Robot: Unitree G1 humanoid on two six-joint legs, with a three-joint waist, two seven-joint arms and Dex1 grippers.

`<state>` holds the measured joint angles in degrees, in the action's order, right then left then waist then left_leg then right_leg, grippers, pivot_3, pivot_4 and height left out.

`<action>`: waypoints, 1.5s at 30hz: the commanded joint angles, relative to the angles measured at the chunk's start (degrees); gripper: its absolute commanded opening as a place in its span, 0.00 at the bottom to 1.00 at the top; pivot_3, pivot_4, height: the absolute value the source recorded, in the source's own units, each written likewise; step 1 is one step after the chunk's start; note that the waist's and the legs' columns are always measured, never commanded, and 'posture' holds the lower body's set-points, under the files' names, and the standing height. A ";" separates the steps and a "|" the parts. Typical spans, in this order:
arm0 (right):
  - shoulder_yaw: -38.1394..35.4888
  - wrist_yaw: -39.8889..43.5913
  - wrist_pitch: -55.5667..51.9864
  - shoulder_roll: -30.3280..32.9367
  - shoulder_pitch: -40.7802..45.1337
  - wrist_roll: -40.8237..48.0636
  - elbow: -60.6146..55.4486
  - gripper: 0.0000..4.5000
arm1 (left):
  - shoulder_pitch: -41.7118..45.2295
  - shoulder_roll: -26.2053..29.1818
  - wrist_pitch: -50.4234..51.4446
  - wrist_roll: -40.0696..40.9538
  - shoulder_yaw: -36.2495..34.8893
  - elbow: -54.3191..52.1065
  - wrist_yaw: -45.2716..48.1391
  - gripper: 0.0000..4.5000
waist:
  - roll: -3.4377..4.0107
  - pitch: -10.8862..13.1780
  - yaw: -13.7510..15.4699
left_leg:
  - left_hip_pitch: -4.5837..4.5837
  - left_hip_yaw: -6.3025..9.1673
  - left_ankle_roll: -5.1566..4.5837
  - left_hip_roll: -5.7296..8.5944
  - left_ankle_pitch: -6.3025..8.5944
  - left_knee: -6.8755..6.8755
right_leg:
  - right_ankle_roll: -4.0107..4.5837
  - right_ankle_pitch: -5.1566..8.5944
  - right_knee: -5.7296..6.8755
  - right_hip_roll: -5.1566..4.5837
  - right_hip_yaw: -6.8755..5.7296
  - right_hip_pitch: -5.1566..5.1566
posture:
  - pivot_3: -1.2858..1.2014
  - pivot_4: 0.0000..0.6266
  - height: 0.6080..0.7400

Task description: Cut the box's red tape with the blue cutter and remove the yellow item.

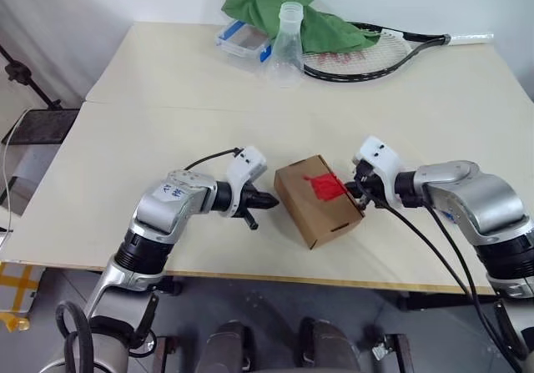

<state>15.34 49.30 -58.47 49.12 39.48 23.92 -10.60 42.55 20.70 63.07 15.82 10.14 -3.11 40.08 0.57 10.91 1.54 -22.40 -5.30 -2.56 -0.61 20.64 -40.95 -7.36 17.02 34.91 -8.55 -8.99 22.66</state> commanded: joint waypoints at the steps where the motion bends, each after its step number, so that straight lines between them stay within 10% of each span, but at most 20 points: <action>1: -0.56 1.98 -4.38 -0.54 2.46 3.10 -6.40 0.00 | 2.54 -0.76 -2.42 0.03 -1.57 1.17 -1.85 0.00 | -0.02 0.01 -0.06 | 0.00 -0.01 0.00 0.00 0.00 0.00 | 0.00 0.00 0.00 0.00 0.01 0.00 | 0.52 0.24 1.00; 40: -5.60 -4.61 -3.30 -1.98 0.20 -2.70 -5.10 0.00 | 2.56 8.21 -2.97 2.00 0.53 -0.13 3.42 0.00 | -0.02 0.01 -0.08 | 0.02 -0.04 0.00 0.03 0.00 -0.01 | 0.00 0.00 0.07 -0.01 0.02 0.01 | 0.52 0.24 1.00; 45: -10.78 -8.26 -6.78 -1.56 1.83 -2.84 -4.05 0.35 | 5.02 8.71 -8.24 1.75 -2.57 2.87 2.99 0.00 | -0.02 0.01 -0.07 | 0.02 -0.04 0.00 0.02 0.00 -0.01 | 0.00 0.00 0.08 -0.01 0.02 0.02 | 0.52 0.24 1.00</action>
<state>7.14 42.26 -64.48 47.11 39.77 21.35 -13.75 45.56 29.52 57.32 17.61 9.05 0.51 43.19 0.56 10.92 1.47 -22.39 -5.35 -2.56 -0.58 20.64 -40.97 -7.36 17.02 35.00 -8.56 -8.96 22.68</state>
